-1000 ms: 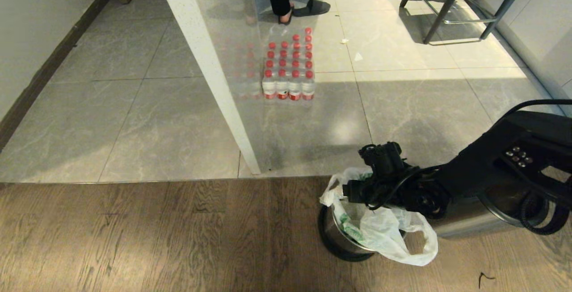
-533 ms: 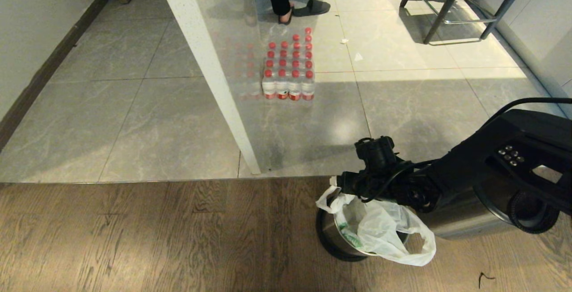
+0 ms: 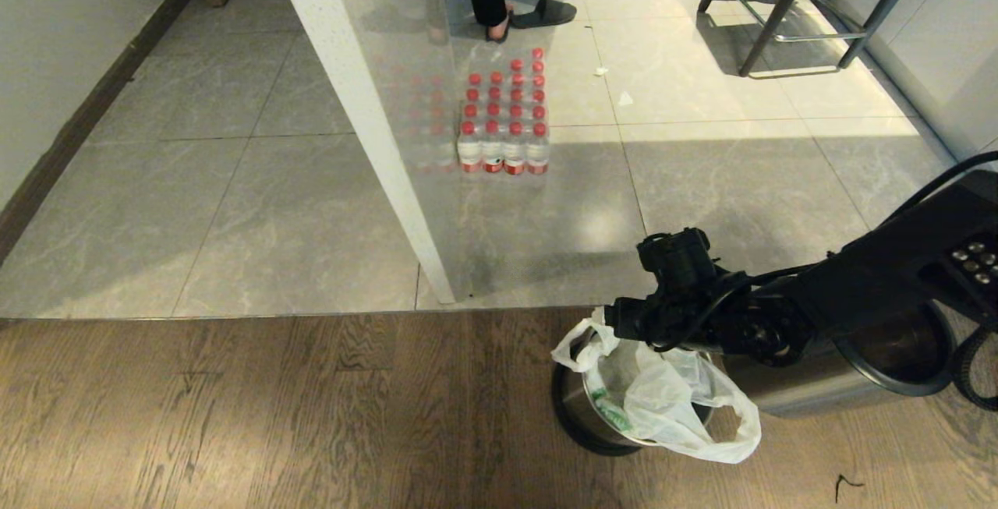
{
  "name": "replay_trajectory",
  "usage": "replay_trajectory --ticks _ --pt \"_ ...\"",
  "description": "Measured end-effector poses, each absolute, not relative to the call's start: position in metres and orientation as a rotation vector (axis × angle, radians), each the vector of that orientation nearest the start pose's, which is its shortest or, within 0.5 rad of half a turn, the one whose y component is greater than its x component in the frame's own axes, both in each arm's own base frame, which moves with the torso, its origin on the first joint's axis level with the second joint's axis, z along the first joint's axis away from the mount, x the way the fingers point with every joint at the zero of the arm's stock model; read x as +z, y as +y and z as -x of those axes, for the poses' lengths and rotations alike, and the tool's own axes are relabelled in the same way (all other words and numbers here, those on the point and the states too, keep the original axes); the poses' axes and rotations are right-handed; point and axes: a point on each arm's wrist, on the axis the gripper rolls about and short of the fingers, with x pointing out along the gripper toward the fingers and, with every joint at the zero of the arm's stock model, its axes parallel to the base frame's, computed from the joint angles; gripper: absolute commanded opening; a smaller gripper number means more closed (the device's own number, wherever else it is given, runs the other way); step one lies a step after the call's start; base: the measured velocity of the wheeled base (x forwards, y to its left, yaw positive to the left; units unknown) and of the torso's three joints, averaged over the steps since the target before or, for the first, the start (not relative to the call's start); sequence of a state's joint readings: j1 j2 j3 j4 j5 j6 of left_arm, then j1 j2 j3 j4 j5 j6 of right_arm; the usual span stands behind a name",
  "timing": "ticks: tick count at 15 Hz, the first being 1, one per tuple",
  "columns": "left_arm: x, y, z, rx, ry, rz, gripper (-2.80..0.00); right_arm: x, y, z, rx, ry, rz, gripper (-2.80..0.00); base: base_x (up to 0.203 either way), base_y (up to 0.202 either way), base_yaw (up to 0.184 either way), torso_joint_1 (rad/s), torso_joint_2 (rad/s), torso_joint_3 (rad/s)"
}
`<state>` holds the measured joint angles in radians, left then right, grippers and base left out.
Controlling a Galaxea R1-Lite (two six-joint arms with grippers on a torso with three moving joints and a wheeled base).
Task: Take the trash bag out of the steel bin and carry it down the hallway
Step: Pick up the trash bag
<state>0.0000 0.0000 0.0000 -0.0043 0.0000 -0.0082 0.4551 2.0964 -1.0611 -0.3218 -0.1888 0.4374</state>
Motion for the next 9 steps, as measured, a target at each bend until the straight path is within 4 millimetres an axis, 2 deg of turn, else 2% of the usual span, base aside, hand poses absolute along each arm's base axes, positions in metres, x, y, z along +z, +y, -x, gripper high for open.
replay_trajectory --ticks 5,9 --pt "0.076 0.000 0.023 0.000 -0.004 0.009 -2.80 0.090 0.144 -0.305 0.073 0.785 -0.101 0.00 0.000 0.000 0.000 0.000 0.00 0.000" --pt "0.076 0.000 0.023 0.000 -0.004 0.009 -2.80 0.081 0.133 -0.276 -0.016 0.874 -0.081 0.00 0.000 0.000 0.000 0.000 0.00 0.000"
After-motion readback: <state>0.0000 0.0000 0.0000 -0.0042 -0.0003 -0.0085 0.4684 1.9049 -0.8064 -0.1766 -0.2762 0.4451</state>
